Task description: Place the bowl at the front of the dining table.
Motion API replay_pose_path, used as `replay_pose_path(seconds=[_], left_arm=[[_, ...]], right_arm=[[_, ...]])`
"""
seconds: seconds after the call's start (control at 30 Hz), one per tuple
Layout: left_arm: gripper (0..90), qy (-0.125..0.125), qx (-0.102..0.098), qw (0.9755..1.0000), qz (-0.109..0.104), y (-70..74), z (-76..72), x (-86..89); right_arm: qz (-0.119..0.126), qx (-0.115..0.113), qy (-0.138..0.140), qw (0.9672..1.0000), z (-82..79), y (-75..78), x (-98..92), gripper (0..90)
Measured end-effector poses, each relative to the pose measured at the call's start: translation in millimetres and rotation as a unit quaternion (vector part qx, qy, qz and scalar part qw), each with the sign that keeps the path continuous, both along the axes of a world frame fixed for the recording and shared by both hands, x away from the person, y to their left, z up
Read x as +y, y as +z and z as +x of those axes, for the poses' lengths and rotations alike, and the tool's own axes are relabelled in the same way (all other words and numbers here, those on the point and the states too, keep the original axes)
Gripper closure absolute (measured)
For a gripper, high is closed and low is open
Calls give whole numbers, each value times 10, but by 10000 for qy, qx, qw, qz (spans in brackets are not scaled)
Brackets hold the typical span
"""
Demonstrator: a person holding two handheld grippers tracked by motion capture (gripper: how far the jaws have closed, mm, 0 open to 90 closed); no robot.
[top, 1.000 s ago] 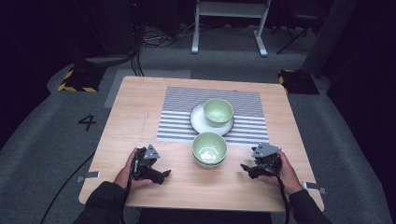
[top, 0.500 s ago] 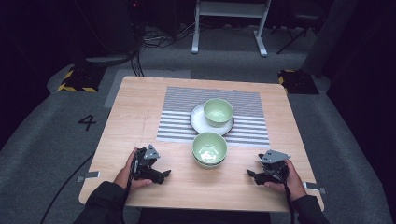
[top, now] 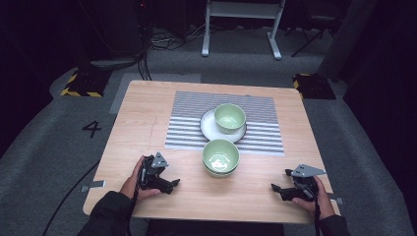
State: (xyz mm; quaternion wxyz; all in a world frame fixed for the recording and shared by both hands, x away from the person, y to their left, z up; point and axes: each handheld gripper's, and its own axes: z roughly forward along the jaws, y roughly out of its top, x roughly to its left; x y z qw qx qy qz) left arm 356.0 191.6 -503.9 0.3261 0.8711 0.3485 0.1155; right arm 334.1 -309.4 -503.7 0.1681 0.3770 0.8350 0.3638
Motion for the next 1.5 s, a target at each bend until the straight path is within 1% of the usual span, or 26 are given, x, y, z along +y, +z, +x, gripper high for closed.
replay_pose_path(seconds=[0.1, 0.4, 0.47, 0.7, 0.8, 1.27, 1.37, 1.5], left_arm=[[2, -3, -7, 10000, 2, 0, 1, 0], [2, 3, -3, 10000, 0, -1, -2, 0], [3, -9, -45, 10000, 21, 1, -1, 1], [4, 5, -43, 10000, 2, -2, -2, -1], [3, 15, 6, 10000, 6, 1, -3, 0], [1, -18, 11, 10000, -16, -1, 7, -3], [1, -35, -27, 10000, -4, -1, 14, -3], [1, -36, -27, 10000, -6, -2, 15, -4]], right_arm=[[2, -9, -15, 10000, -17, -1, -36, 151], [-3, -1, -12, 10000, -10, -2, -33, 141], [-10, -1, -24, 10000, -8, -2, -30, 138], [-12, 7, -34, 10000, -2, -2, -26, 134], [-9, 10, -31, 10000, -2, -2, -27, 134], [-17, 4, 10, 10000, 11, -3, -30, 129], [-16, 6, 11, 10000, 15, -3, -30, 128], [-11, 9, 4, 10000, 21, -3, -30, 128]])
